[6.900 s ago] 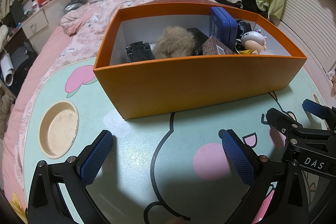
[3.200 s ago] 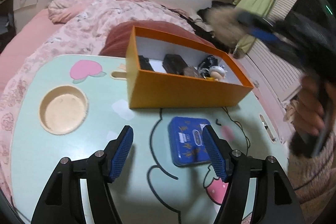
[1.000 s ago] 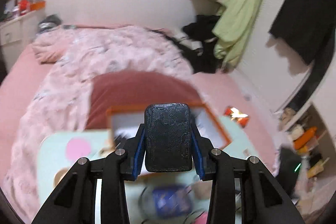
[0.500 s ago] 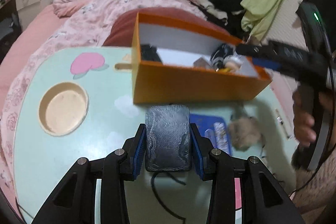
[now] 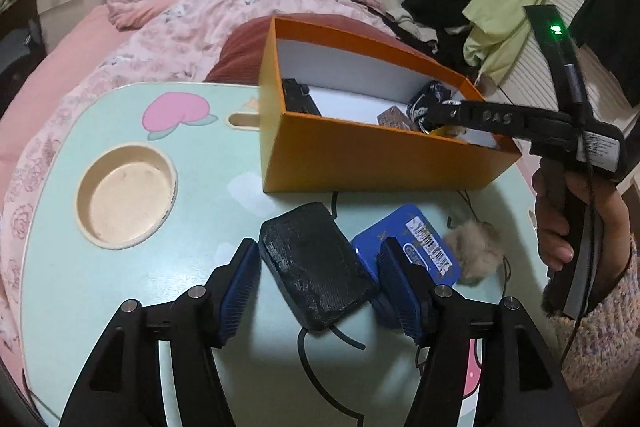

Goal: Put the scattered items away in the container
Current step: 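Place black pouch on table with left gripper while right gripper grasps white figurine, then lower the white figurine onto the table and open the right gripper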

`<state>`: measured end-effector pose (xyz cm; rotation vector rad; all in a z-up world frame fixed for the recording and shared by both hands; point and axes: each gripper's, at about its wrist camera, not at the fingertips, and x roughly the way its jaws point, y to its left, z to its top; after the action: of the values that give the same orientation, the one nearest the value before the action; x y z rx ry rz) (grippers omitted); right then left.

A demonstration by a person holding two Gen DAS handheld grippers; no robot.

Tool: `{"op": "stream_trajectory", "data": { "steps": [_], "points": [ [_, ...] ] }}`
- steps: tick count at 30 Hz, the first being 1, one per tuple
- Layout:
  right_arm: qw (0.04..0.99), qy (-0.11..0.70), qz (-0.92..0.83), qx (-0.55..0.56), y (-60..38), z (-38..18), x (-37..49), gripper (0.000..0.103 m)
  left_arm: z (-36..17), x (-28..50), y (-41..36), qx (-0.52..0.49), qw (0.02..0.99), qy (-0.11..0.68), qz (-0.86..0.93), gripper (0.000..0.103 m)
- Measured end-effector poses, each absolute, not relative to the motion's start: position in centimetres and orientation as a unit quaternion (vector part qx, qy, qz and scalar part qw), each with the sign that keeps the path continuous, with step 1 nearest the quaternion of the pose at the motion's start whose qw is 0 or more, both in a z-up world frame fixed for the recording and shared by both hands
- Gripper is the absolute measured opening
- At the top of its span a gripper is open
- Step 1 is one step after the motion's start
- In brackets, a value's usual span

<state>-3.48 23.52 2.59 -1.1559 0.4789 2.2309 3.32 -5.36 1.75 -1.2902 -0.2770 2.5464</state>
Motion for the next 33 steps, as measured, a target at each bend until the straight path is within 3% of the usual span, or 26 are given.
{"op": "stream_trajectory", "data": {
  "steps": [10,14,27,28,31,33],
  "points": [
    [0.213,0.240,0.910,-0.263,22.7,9.9,2.3,0.042,3.3,3.4,-6.3,-0.416,0.145,-0.120,0.890,0.064],
    [0.188,0.249,0.916,-0.252,22.0,10.9,5.1,0.042,3.8,3.3,-6.4,-0.414,0.142,-0.121,0.891,0.067],
    [0.175,0.329,0.862,-0.344,21.9,-0.5,8.0,0.043,6.0,1.8,-4.9,-0.402,0.175,-0.126,0.890,0.071],
    [0.163,0.345,0.865,-0.326,21.9,-1.2,7.9,0.045,5.9,1.5,-4.5,-0.409,0.176,-0.126,0.887,0.072],
    [0.162,0.367,0.865,-0.301,22.5,-1.1,8.1,0.067,6.0,1.0,-3.4,-0.419,0.188,-0.127,0.879,0.072],
    [0.172,0.362,0.870,-0.286,22.5,-0.5,8.4,0.068,6.7,0.7,-2.4,-0.416,0.200,-0.121,0.879,0.072]
  ]
}}
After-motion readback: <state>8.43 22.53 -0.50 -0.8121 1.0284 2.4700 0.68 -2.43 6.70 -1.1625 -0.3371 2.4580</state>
